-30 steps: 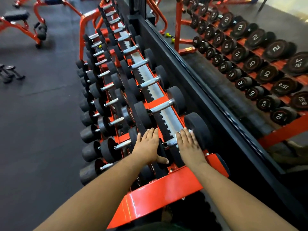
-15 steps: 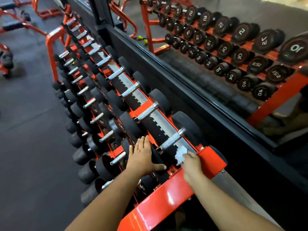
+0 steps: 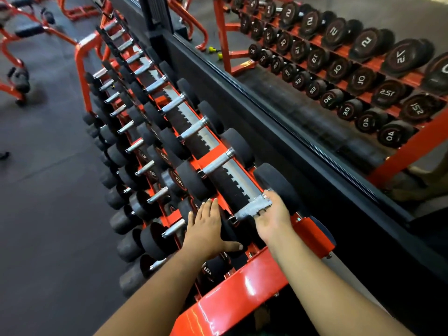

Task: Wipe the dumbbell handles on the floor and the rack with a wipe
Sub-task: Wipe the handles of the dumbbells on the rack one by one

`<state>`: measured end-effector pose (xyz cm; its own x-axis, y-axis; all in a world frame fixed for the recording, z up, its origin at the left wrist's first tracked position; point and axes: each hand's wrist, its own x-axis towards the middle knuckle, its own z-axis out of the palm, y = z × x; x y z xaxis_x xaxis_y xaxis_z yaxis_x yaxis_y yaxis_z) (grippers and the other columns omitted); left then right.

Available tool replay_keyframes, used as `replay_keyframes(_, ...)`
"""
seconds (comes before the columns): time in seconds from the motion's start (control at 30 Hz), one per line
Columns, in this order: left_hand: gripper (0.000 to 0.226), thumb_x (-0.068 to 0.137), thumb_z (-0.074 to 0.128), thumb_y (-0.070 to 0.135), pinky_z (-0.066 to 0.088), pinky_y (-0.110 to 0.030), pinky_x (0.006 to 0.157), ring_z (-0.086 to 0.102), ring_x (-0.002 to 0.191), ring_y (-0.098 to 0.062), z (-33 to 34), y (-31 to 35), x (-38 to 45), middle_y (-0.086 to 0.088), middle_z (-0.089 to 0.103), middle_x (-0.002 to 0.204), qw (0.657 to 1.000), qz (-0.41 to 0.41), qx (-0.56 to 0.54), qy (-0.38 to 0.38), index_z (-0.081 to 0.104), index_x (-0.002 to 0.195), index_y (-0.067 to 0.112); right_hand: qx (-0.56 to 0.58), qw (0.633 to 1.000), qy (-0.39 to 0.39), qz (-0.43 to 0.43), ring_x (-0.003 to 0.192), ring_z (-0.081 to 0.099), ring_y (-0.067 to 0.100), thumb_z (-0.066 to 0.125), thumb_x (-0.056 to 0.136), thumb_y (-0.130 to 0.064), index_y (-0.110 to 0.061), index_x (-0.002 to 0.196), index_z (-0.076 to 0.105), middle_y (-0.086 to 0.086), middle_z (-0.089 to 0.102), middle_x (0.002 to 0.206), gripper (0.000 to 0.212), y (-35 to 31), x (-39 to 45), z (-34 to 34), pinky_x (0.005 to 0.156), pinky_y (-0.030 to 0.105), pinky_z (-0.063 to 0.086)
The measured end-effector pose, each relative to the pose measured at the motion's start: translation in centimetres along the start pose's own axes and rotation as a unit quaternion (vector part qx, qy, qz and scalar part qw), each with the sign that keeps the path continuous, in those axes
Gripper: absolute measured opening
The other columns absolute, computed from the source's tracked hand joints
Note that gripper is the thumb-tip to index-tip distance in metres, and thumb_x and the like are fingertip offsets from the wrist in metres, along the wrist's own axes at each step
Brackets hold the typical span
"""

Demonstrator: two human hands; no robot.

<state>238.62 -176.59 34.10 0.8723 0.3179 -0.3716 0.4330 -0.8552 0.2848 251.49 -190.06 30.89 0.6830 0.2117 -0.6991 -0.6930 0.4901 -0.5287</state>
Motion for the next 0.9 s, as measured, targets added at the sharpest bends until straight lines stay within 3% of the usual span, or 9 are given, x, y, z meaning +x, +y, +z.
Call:
replay_keyframes(0.13,0.148,0.061,0.075,0.081,0.001,-0.053,0.127,-0.007,0.157,-0.02,-0.3,0.1,0.0,-0.003,-0.007,0.171,1.0,-0.004,-0.001,-0.007,-0.012,0.161,0.015,-0.019,0.999,0.028,0.024,0.08,0.065,0.021,0.067,0.091,-0.026,-0.013,0.077,0.062,0.005,0.064,0.082,0.02,-0.5,0.5,1.2,0.088,0.037,0.052)
replay_keyframes(0.27,0.147,0.062,0.076,0.079,0.0,-0.053,0.127,-0.006,0.157,-0.02,-0.3,0.2,-0.1,-0.002,-0.007,0.171,1.0,-0.001,-0.006,-0.011,-0.011,0.162,0.014,-0.057,0.998,0.002,0.011,0.111,0.067,0.03,0.067,0.086,-0.036,-0.007,0.104,0.069,0.016,0.069,0.113,0.035,0.1,0.7,-0.4,0.106,0.045,0.048)
replay_keyframes(0.33,0.147,0.062,0.076,0.078,-0.001,-0.053,0.126,-0.007,0.157,-0.02,-0.3,0.2,-0.2,-0.002,-0.007,0.171,1.0,-0.003,-0.007,-0.009,-0.011,0.161,0.014,-0.073,0.997,-0.003,-0.005,0.112,0.065,0.028,0.07,0.077,-0.038,-0.013,0.102,0.067,0.011,0.067,0.107,0.035,-0.1,0.0,-0.9,0.107,0.044,0.048)
replay_keyframes(0.43,0.147,0.062,0.077,0.078,-0.001,-0.053,0.126,-0.007,0.157,-0.02,-0.5,0.3,-0.1,-0.002,-0.007,0.171,1.0,-0.002,-0.007,-0.014,-0.012,0.161,0.015,-0.082,0.997,0.012,0.008,0.092,0.066,0.027,0.063,0.087,-0.033,-0.01,0.086,0.067,0.01,0.066,0.094,0.024,-0.4,0.1,0.0,0.092,0.04,0.055)
replay_keyframes(0.5,0.147,0.062,0.077,0.078,-0.001,-0.053,0.126,-0.007,0.157,-0.02,-0.5,0.3,-0.3,-0.002,-0.007,0.171,1.0,-0.006,-0.011,-0.012,-0.012,0.161,0.015,-0.096,0.995,0.027,0.017,0.085,0.067,0.023,0.059,0.095,-0.031,-0.008,0.091,0.066,0.01,0.067,0.093,0.025,-0.4,0.5,0.9,0.078,0.035,0.055)
replay_keyframes(0.63,0.147,0.063,0.077,0.077,-0.001,-0.054,0.126,-0.009,0.157,-0.02,-0.4,0.3,-0.1,-0.002,-0.009,0.171,1.0,-0.006,-0.018,-0.016,-0.013,0.161,0.016,-0.073,0.997,0.022,-0.008,0.083,0.065,0.022,0.062,0.09,-0.03,-0.011,0.085,0.064,0.007,0.064,0.086,0.019,0.2,-0.3,-0.1,0.09,0.04,0.053)
replay_keyframes(0.8,0.149,0.061,0.078,0.078,0.0,-0.054,0.127,-0.009,0.157,-0.02,-0.3,0.2,-0.2,-0.002,-0.008,0.171,1.0,-0.009,-0.011,-0.015,-0.012,0.161,0.015,-0.122,0.992,0.004,0.016,0.1,0.066,0.036,0.054,0.097,-0.03,-0.006,0.091,0.064,0.017,0.067,0.099,0.028,-0.1,-0.2,0.6,0.101,0.047,0.049)
replay_keyframes(0.83,0.149,0.06,0.078,0.078,0.0,-0.054,0.126,-0.009,0.157,-0.02,-0.3,0.3,-0.2,-0.002,-0.008,0.171,1.0,-0.011,-0.012,-0.011,-0.012,0.161,0.015,-0.126,0.992,0.017,0.023,0.101,0.067,0.034,0.058,0.095,-0.032,-0.007,0.093,0.064,0.016,0.066,0.102,0.025,0.0,0.1,0.9,0.099,0.045,0.051)
replay_keyframes(0.9,0.149,0.06,0.078,0.077,0.0,-0.054,0.126,-0.008,0.157,-0.02,-0.4,0.3,-0.2,-0.002,-0.007,0.171,1.0,-0.011,-0.016,-0.012,-0.011,0.161,0.015,-0.104,0.994,0.007,0.024,0.089,0.066,0.028,0.06,0.095,-0.029,-0.008,0.098,0.062,0.015,0.063,0.097,0.022,0.3,-0.1,1.0,0.078,0.035,0.059)
